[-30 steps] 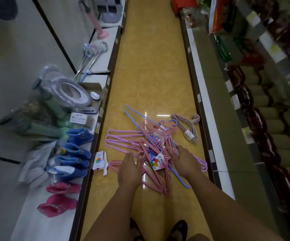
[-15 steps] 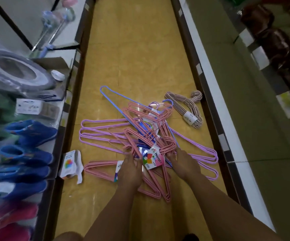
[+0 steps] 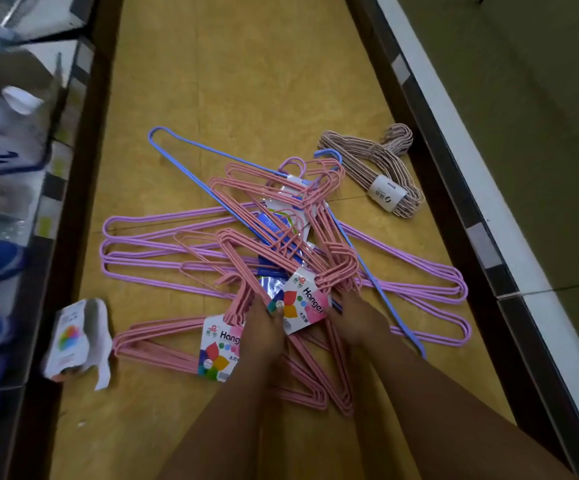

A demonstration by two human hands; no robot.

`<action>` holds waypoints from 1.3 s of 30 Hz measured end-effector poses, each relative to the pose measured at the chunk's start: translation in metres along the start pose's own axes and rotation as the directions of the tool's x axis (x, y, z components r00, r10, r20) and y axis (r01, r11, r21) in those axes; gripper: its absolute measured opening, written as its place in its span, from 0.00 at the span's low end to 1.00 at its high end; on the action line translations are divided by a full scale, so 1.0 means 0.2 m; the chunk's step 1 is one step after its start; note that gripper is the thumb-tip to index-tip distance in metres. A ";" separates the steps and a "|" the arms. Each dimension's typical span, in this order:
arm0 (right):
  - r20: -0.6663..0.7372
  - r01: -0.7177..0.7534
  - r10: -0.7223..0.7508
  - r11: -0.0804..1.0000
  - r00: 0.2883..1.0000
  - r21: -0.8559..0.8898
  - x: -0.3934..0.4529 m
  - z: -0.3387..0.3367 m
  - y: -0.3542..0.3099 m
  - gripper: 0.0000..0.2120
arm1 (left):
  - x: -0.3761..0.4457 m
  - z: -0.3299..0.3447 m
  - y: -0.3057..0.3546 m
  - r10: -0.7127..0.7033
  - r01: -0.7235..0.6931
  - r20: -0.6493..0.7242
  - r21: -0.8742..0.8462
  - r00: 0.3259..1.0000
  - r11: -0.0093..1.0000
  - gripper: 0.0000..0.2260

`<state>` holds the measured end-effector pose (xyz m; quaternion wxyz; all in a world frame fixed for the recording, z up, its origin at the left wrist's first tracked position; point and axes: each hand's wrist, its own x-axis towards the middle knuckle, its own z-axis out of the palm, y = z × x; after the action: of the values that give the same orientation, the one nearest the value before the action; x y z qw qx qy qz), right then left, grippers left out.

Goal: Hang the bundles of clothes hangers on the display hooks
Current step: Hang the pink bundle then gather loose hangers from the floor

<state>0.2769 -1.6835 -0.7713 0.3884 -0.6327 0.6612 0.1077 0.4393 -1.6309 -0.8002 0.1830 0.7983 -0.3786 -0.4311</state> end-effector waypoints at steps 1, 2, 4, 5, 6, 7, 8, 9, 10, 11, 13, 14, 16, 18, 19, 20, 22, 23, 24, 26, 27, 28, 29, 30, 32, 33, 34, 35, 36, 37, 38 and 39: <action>0.017 -0.013 0.013 1.000 1.000 0.005 0.02 0.02 0.01 0.25 | 0.02 0.03 -0.01 -0.012 0.012 0.017 0.011 1.000 1.000 0.22; 0.031 -0.028 0.028 1.000 0.999 0.013 0.04 0.03 0.02 0.24 | 0.04 0.06 -0.03 -0.025 0.025 0.034 0.017 0.999 1.000 0.25; 0.057 -0.046 0.043 0.998 0.997 0.047 0.07 0.06 0.03 0.23 | 0.05 0.10 -0.05 -0.067 0.068 0.063 -0.015 0.996 0.998 0.29; 0.067 -0.049 0.044 0.996 0.997 0.074 0.07 0.08 0.02 0.22 | 0.05 0.11 -0.06 -0.086 0.089 0.074 -0.042 0.994 0.995 0.29; 0.078 -0.052 0.044 0.992 0.996 0.111 0.09 0.10 0.02 0.22 | 0.05 0.12 -0.06 -0.101 0.106 0.078 -0.060 0.992 0.993 0.28; 0.081 -0.048 0.036 0.988 0.996 0.150 0.10 0.11 0.02 0.23 | 0.05 0.13 -0.06 -0.110 0.116 0.080 -0.076 0.991 0.990 0.26; 0.087 -0.051 0.036 0.983 0.996 0.177 0.11 0.13 0.02 0.23 | 0.04 0.13 -0.05 -0.120 0.128 0.083 -0.100 0.989 0.987 0.25; 0.087 -0.046 0.029 0.978 0.996 0.205 0.12 0.15 0.02 0.23 | 0.05 0.14 -0.05 -0.129 0.139 0.084 -0.123 0.988 0.983 0.25; 0.084 -0.042 0.023 0.972 0.996 0.230 0.12 0.15 0.02 0.22 | 0.06 0.14 -0.06 -0.140 0.152 0.090 -0.141 0.986 0.978 0.26; 0.073 -0.028 0.009 0.965 0.997 0.261 0.13 0.17 0.03 0.22 | 0.07 0.15 -0.06 -0.147 0.160 0.094 -0.149 0.985 0.976 0.28; 0.079 -0.029 0.005 0.949 0.997 0.313 0.14 0.19 0.04 0.23 | 0.09 0.17 -0.07 -0.163 0.178 0.092 -0.195 0.982 0.965 0.30; 0.086 -0.036 0.006 0.936 0.996 0.350 0.14 0.20 0.04 0.23 | 0.10 0.17 -0.07 -0.178 0.196 0.093 -0.243 0.980 0.950 0.31; 0.082 -0.049 0.017 0.912 0.996 0.406 0.19 0.26 0.06 0.26 | 0.10 0.19 -0.05 -0.205 0.223 0.089 -0.323 0.975 0.920 0.32; 0.083 -0.102 0.071 0.879 0.994 0.466 0.33 0.40 0.16 0.33 | 0.10 0.20 -0.03 -0.211 0.241 0.121 -0.371 0.970 0.897 0.35; 0.092 -0.132 0.099 0.856 0.991 0.500 0.36 0.43 0.18 0.35 | 0.10 0.20 -0.02 -0.212 0.249 0.136 -0.395 0.968 0.884 0.36; 0.078 -0.147 0.125 0.833 0.989 0.534 0.34 0.41 0.14 0.35 | 0.10 0.22 -0.03 -0.219 0.258 0.141 -0.409 0.965 0.875 0.37; 0.046 -0.212 0.222 0.820 0.974 0.532 0.26 0.35 0.05 0.32 | 0.09 0.23 -0.02 -0.245 0.274 0.122 -0.415 0.962 0.867 0.36; 0.027 -0.226 0.248 0.827 0.968 0.515 0.23 0.33 0.02 0.33 | 0.08 0.22 -0.02 -0.266 0.289 0.115 -0.421 0.957 0.860 0.36; -0.006 -0.216 0.258 0.820 0.966 0.529 0.22 0.32 0.01 0.35 | 0.08 0.22 -0.01 -0.288 0.308 0.113 -0.423 0.951 0.852 0.36; -0.068 -0.143 0.229 0.785 0.971 0.603 0.21 0.33 0.00 0.39 | 0.07 0.20 0.01 -0.315 0.327 0.100 -0.425 0.944 0.844 0.36; -0.096 -0.104 0.225 0.736 0.970 0.668 0.21 0.34 -0.01 0.39 | 0.07 0.18 0.02 -0.323 0.334 0.101 -0.438 0.941 0.834 0.36; -0.112 -0.081 0.234 0.684 0.966 0.725 0.21 0.34 -0.01 0.36 | 0.08 0.17 0.04 -0.324 0.333 0.099 -0.458 0.941 0.824 0.34; -0.113 -0.069 0.234 0.649 0.966 0.758 0.19 0.31 -0.05 0.31 | 0.08 0.15 0.05 -0.327 0.335 0.104 -0.487 0.939 0.807 0.33; -0.121 -0.050 0.223 0.634 0.967 0.772 0.15 0.27 -0.09 0.24 | 0.08 0.13 0.06 -0.327 0.333 0.105 -0.509 0.939 0.794 0.31; -0.154 -0.001 0.181 0.651 0.971 0.759 0.12 0.21 -0.13 0.15 | 0.07 0.10 0.10 -0.305 0.311 0.098 -0.512 0.947 0.800 0.28; -0.187 0.031 0.162 0.672 0.969 0.740 0.11 0.18 -0.14 0.15 | 0.07 0.09 0.10 -0.274 0.274 0.073 -0.481 0.959 0.833 0.28; -0.217 0.059 0.140 0.700 0.966 0.712 0.09 0.16 -0.16 0.15 | 0.08 0.08 0.10 -0.227 0.213 0.021 -0.443 0.974 0.871 0.29; -0.242 0.084 0.116 0.726 0.963 0.683 0.08 0.14 -0.18 0.16 | 0.08 0.07 0.11 -0.184 0.154 -0.039 -0.395 0.982 0.906 0.31; -0.267 0.103 0.095 0.760 0.959 0.641 0.07 0.11 -0.20 0.17 | 0.08 0.03 0.13 -0.148 0.107 -0.097 -0.337 0.984 0.935 0.32; -0.288 0.116 0.078 0.794 0.954 0.597 0.06 0.09 -0.21 0.19 | 0.06 -0.02 0.18 -0.123 0.081 -0.149 -0.262 0.981 0.962 0.32; -0.302 0.117 0.069 0.823 0.951 0.556 0.04 0.06 -0.22 0.21 | 0.03 -0.08 0.23 -0.095 0.059 -0.194 -0.181 0.976 0.982 0.33; -0.316 0.114 0.064 0.849 0.947 0.516 0.03 0.03 -0.23 0.22 | 0.01 -0.14 0.28 -0.058 0.040 -0.228 -0.086 0.972 0.996 0.35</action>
<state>0.3225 -1.6930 -0.7636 0.4357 -0.5190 0.7110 -0.1877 0.4382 -1.6705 -0.7505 0.2471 0.8439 -0.3173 -0.3551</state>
